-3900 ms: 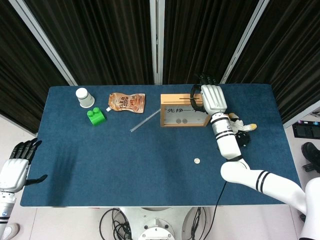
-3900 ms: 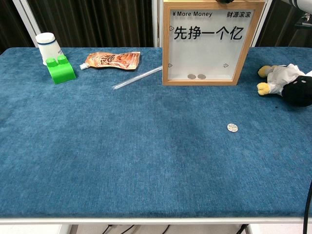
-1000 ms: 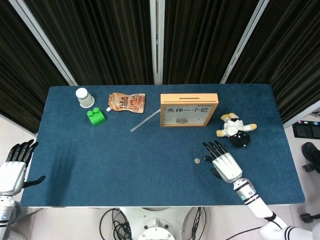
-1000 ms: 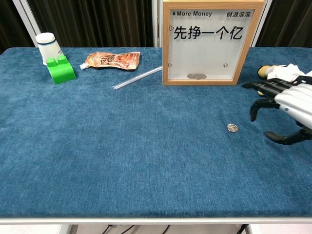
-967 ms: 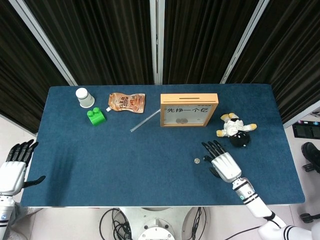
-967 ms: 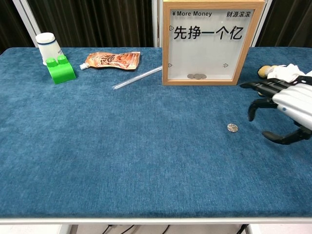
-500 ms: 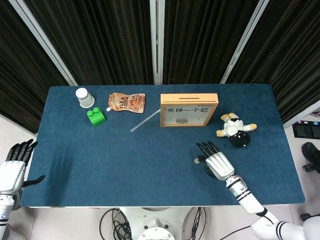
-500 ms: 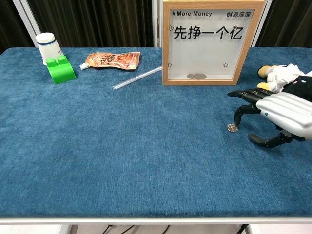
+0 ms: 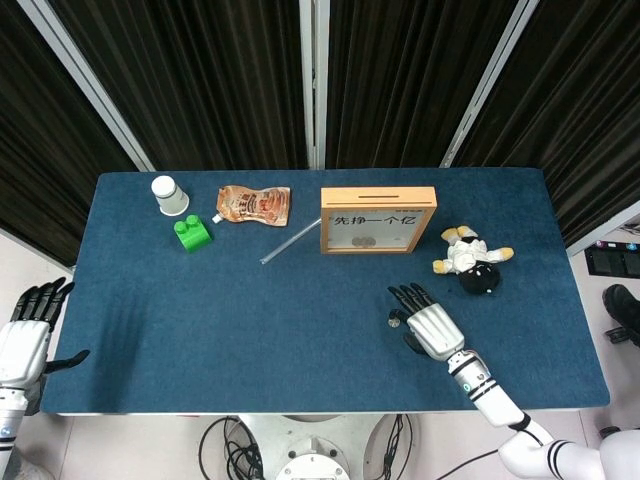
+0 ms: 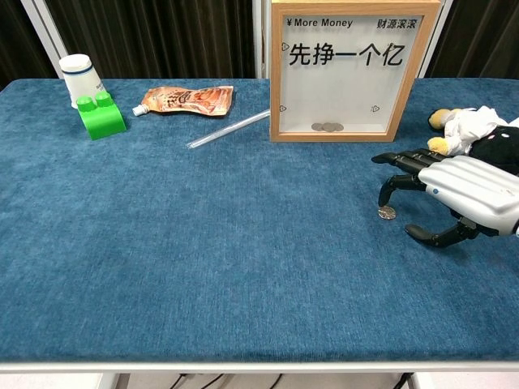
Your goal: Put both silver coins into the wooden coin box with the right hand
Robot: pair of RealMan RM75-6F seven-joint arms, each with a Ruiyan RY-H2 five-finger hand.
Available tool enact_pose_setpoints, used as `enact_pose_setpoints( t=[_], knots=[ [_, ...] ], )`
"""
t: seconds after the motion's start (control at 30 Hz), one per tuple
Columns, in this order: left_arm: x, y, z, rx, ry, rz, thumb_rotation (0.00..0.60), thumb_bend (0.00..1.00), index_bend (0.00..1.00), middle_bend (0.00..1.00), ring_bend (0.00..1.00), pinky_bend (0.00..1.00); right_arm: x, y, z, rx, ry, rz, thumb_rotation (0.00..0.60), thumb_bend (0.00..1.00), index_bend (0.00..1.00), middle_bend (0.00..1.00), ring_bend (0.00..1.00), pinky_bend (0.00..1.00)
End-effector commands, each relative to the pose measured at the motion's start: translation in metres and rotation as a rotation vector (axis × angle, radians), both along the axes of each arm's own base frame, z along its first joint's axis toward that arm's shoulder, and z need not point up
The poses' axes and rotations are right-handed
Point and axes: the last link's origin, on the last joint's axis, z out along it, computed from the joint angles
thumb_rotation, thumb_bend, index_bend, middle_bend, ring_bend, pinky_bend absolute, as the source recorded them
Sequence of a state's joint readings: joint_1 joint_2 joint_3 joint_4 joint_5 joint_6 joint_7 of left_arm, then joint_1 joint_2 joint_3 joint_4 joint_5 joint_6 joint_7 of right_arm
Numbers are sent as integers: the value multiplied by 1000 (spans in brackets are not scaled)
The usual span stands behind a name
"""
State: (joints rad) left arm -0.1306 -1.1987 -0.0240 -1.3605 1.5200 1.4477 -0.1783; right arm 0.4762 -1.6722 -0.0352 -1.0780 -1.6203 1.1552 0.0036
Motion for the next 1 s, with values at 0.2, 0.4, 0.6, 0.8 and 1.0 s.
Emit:
enact_pose_setpoints(
  t=[0.2, 0.4, 0.6, 0.8, 1.0],
  knots=[
    [0, 0, 0, -2, 0, 2, 600, 38, 44, 0, 0, 0, 0, -1, -1, 3, 3, -4, 600, 376, 325, 7, 0, 0],
    [0, 0, 0, -4, 0, 4, 600, 37, 44, 0, 0, 0, -1, -2, -2, 6, 8, -7, 600, 375, 323, 8, 0, 0],
    [-1, 0, 0, -4, -1, 5, 600, 38, 44, 0, 0, 0, -1, -2, -2, 6, 9, -5, 600, 376, 325, 8, 0, 0],
    [-2, 0, 0, -8, -2, 9, 600, 38, 43, 0, 0, 0, -1, -3, -4, -2, 13, -9, 600, 377, 386, 14, 0, 0],
    [-5, 0, 0, -9, -5, 15, 600, 37, 44, 0, 0, 0, -2, -6, -7, -8, 15, -13, 600, 382, 430, 16, 0, 0]
  ],
)
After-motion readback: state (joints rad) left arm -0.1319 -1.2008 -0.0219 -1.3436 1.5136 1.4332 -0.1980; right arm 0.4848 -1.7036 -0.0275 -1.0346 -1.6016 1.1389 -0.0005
